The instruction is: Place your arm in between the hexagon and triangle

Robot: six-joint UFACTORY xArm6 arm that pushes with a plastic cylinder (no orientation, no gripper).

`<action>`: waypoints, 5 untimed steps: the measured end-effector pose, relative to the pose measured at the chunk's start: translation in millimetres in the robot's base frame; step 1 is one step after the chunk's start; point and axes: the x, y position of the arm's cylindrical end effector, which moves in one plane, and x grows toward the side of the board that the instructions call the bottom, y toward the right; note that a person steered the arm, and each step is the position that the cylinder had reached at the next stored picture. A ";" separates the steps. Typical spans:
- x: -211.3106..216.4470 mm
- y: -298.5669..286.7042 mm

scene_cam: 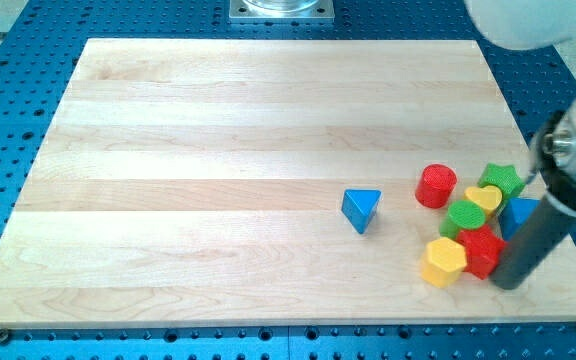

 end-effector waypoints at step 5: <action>-1.5 -207.1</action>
